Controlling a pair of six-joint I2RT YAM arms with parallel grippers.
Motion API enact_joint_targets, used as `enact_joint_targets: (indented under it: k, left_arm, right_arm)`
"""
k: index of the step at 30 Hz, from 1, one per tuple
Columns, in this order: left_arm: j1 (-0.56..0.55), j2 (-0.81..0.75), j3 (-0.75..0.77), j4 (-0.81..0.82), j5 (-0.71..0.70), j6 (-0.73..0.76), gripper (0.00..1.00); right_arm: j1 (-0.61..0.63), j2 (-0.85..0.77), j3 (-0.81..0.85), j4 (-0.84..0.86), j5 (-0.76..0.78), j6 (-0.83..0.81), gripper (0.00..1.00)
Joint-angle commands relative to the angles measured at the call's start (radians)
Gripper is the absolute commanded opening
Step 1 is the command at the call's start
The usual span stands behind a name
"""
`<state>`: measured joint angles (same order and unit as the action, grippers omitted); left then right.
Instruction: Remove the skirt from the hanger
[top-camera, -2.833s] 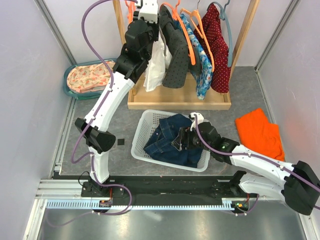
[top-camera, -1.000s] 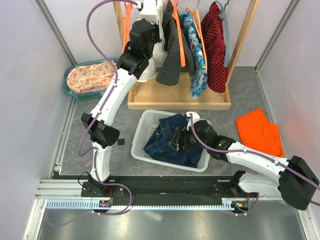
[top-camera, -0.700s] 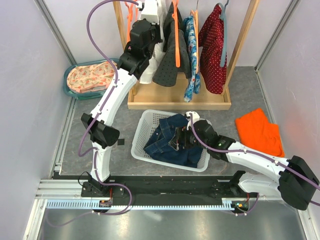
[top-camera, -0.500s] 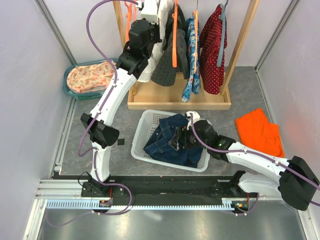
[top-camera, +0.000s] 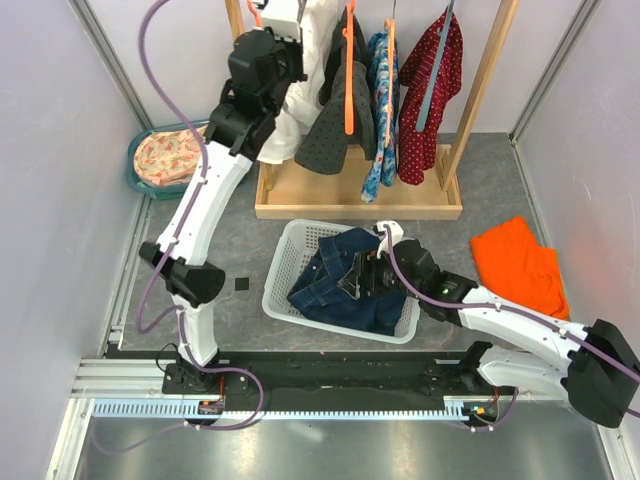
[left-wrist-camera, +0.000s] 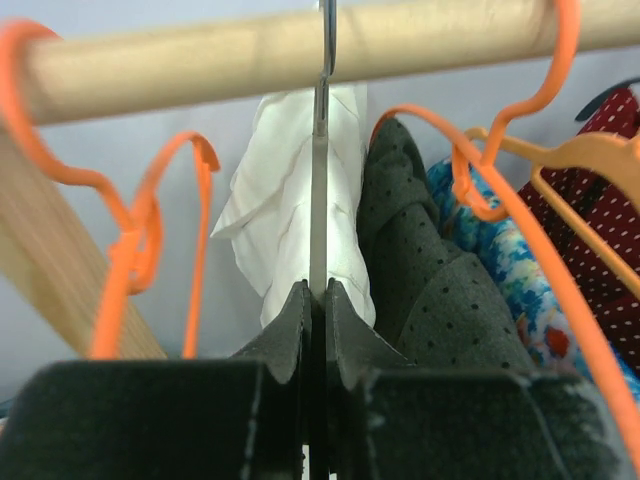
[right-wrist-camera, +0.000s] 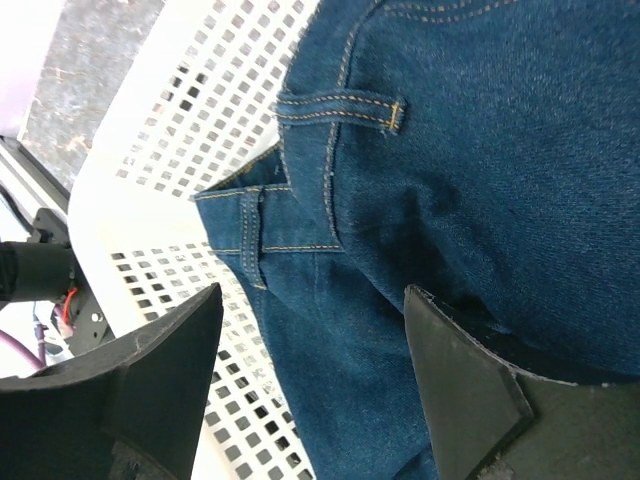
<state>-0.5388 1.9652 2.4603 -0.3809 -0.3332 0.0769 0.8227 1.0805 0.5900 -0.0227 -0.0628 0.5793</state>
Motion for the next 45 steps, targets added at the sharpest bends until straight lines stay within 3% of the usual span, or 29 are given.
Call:
enact_joint_targets:
  k: [1,6,10,15,22,25,26,37,45]
  left_arm:
    - [-0.004,-0.144,0.046,0.094,0.028,0.07,0.02]
    - [-0.016,-0.213,0.013,0.022,0.051,0.095,0.02]
    - [-0.016,-0.333,-0.125,-0.044,0.085,0.086,0.02]
    - [-0.029,-0.515,-0.294,-0.182,0.106,0.098,0.02]
    - [-0.061,-0.687,-0.386,-0.335,0.14,0.075,0.02]
    - [-0.064,-0.721,-0.403,-0.388,0.169,0.017,0.02]
    - [-0.064,-0.742,-0.434,-0.389,0.175,0.003,0.02]
    - [-0.064,-0.758,-0.455,-0.418,0.212,-0.023,0.02]
    - [-0.064,-0.778,-0.46,-0.444,0.25,-0.042,0.02]
  right_arm:
    - [0.001,-0.043,0.045,-0.005,0.012,-0.001,0.8]
    - [0.001,-0.076,0.05,-0.022,0.024,0.004,0.79]
    - [0.001,-0.111,0.071,-0.043,0.032,-0.01,0.86]
    - [0.003,-0.142,0.181,-0.107,0.026,-0.064,0.98]
    - [0.004,-0.153,0.37,-0.135,0.029,-0.141,0.98]
    - [0.073,-0.09,0.465,-0.088,0.033,-0.179,0.98]
    - [0.154,-0.065,0.54,-0.095,0.056,-0.205,0.98]
    - [0.594,0.254,0.919,-0.229,0.589,-0.711,0.98]
    - [0.615,0.397,1.013,-0.227,0.685,-0.854,0.98]
